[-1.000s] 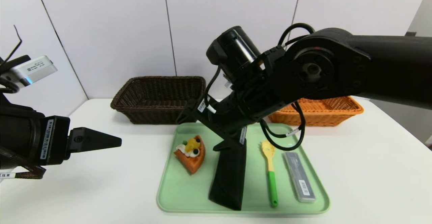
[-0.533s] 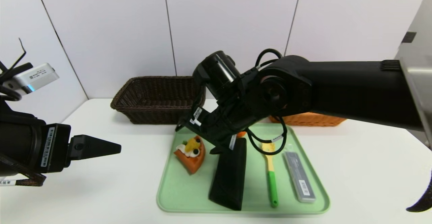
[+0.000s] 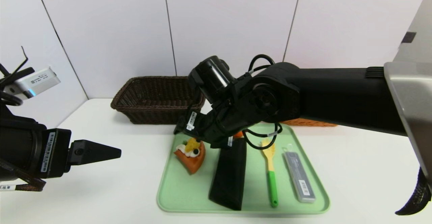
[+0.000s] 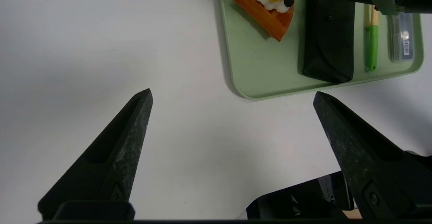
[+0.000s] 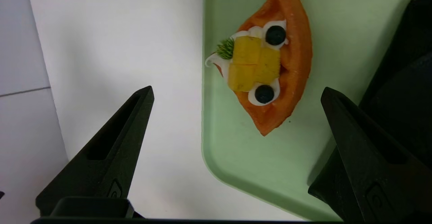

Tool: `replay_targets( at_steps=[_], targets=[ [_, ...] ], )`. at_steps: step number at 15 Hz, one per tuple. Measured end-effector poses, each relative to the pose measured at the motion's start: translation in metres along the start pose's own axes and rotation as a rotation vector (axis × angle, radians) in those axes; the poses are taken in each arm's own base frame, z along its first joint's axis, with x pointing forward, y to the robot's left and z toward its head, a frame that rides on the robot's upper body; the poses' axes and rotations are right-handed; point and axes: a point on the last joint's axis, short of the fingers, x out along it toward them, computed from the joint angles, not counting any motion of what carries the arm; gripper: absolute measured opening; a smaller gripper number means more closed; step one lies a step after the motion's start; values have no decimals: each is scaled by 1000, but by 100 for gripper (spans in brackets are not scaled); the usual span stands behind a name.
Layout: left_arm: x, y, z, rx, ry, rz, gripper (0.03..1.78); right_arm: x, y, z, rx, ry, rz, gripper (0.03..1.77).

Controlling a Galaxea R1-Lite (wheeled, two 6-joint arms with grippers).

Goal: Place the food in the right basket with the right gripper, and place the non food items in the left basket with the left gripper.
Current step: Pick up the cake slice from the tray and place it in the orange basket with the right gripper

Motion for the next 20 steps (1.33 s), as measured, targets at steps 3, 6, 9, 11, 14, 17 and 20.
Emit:
replay_targets(
  at_steps=[3, 6, 9, 11, 14, 17, 20],
  targets=[
    [-1, 0, -1, 0, -1, -2, 169, 3, 6, -11, -123, 4, -11, 171],
    [-2, 1, -3, 1, -3, -3, 169, 11, 7, -22, -258, 10, -72, 171],
    [-4, 2, -7, 1, 0, -2, 169, 17, 6, -28, -398, 25, -110, 171],
    [-4, 4, -9, 0, 3, -1, 169, 19, 4, -29, -484, 22, -137, 171],
    [-4, 4, -12, 1, 7, -1, 169, 24, 3, -31, -561, 31, -151, 171],
    [-5, 5, -12, 2, 7, -3, 169, 26, 3, -31, -608, 30, -149, 171],
    [-5, 4, -12, 3, 5, -4, 169, 31, 1, -30, -626, 36, -158, 171]
  ],
)
